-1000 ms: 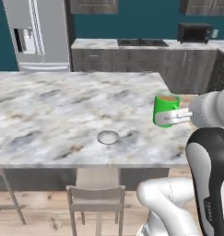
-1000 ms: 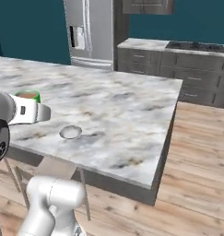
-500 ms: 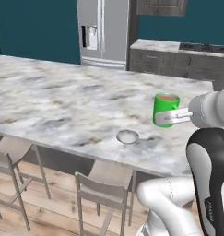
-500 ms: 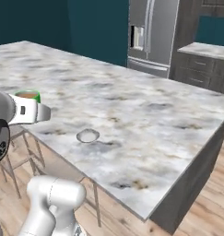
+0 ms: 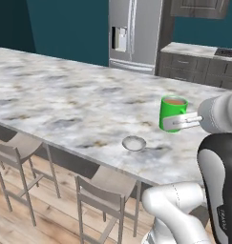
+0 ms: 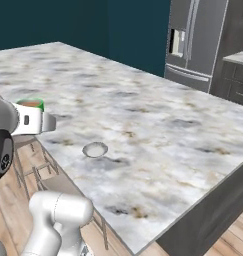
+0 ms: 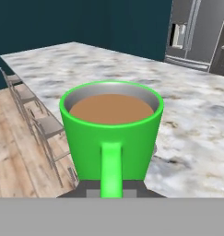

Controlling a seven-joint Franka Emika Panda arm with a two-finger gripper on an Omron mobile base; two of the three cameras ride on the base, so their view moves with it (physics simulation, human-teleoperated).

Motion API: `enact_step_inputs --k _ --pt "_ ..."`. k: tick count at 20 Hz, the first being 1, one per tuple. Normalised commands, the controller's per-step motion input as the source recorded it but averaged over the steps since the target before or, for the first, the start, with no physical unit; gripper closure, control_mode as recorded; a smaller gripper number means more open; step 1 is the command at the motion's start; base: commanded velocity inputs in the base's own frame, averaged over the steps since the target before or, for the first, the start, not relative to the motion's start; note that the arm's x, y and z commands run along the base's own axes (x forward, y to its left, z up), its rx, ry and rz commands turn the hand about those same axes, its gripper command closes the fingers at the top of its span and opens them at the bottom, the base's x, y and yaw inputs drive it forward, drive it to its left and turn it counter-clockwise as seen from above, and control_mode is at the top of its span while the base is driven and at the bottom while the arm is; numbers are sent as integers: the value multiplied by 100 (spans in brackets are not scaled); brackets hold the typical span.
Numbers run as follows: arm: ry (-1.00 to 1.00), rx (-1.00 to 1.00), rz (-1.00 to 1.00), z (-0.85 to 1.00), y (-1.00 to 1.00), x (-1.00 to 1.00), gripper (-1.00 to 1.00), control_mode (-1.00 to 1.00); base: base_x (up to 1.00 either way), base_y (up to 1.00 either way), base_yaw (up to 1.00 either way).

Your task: Pick the cup of tea, navigate to the dining table, and place it on the saucer.

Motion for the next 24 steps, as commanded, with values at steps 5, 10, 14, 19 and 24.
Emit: enact_step_inputs --k 5,10,14,19,24 --pt "0 0 0 0 0 0 100 100 0 -3 0" --pt "0 0 0 0 0 0 100 100 0 0 0" --pt "0 0 0 0 0 4 100 -100 0 0 0" --pt "33 4 17 1 -40 98 100 -100 0 0 0" --pt "30 6 35 -3 -57 100 100 -100 0 0 0"
